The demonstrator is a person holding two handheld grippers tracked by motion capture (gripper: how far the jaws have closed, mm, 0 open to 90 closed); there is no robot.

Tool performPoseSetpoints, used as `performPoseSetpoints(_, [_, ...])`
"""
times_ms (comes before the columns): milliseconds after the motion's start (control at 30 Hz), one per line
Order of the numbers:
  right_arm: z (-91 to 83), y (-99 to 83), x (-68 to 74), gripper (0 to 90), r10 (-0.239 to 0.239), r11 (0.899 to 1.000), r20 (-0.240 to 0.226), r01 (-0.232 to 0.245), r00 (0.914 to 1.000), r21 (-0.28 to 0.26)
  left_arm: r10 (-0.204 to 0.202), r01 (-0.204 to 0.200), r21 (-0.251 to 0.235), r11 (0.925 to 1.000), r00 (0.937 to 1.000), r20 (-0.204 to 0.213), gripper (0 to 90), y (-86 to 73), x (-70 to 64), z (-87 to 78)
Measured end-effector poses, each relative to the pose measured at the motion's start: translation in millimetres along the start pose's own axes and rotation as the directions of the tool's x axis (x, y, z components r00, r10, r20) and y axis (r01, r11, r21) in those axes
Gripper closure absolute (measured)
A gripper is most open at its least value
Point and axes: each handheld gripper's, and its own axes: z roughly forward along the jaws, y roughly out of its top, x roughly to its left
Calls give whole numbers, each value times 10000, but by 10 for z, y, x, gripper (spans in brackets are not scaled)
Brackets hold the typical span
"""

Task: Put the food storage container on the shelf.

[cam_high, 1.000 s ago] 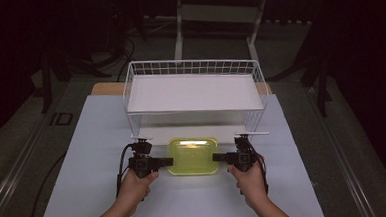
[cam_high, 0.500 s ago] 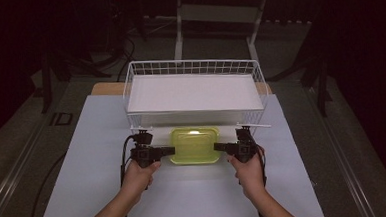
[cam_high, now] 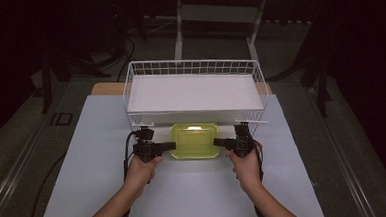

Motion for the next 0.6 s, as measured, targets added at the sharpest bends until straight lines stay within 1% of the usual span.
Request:
performPoseSetpoints(133, [38, 23, 8, 787, -56, 10000, 55, 56, 10000, 9, 149, -149, -119, 9998, 9999, 56, 804, 31, 73, 23])
performPoseSetpoints(200, [65, 35, 11, 786, -58, 10000, 132, 58, 9999, 34, 67, -67, -132, 9999, 10000, -29, 804, 41, 88, 42])
performPoseSetpoints(233, [82, 39, 11, 787, -116, 9999, 172, 116, 9998, 24, -69, 67, -164, 9998, 10000, -69, 804, 43, 97, 50])
performPoseSetpoints(267, [82, 39, 11, 787, -116, 9999, 172, 116, 9998, 24, -69, 67, -164, 9998, 10000, -69, 804, 43, 97, 50])
performPoseSetpoints(300, [96, 43, 8, 787, -107, 9999, 200, 106, 9997, 52, 0, -1, -104, 9999, 10000, -73, 804, 50, 127, 76])
performPoseSetpoints(367, [138, 51, -7, 786, -170, 9998, 296, 168, 9994, 55, -49, 48, -96, 9999, 10000, -66, 804, 54, 146, 104])
performPoseSetpoints(400, [150, 52, -8, 786, -157, 9999, 332, 155, 9993, 69, -68, 69, -140, 9999, 10000, 40, 803, 55, 160, 108])
performPoseSetpoints(467, [158, 55, -13, 786, -151, 9999, 360, 150, 9992, 47, -90, 91, -188, 9998, 9999, 56, 803, 59, 163, 110])
performPoseSetpoints(500, [162, 60, -22, 786, -119, 9999, 326, 120, 9994, -15, -70, 72, -296, 9995, 10000, 61, 803, 66, 160, 115])
performPoseSetpoints(533, [166, 76, -24, 786, -7, 10000, 302, 7, 9995, -16, -57, 58, -314, 9995, 10000, 46, 802, 72, 158, 119])
performPoseSetpoints(567, [171, 97, -33, 785, -71, 9999, 350, 75, 9994, -89, -4, 5, -315, 9995, 10000, 30, 799, 80, 158, 121])
performPoseSetpoints(600, [180, 105, -52, 784, -283, 9993, 423, 293, 9987, -250, -7, 8, -333, 9994, 10000, 46, 797, 85, 158, 125])
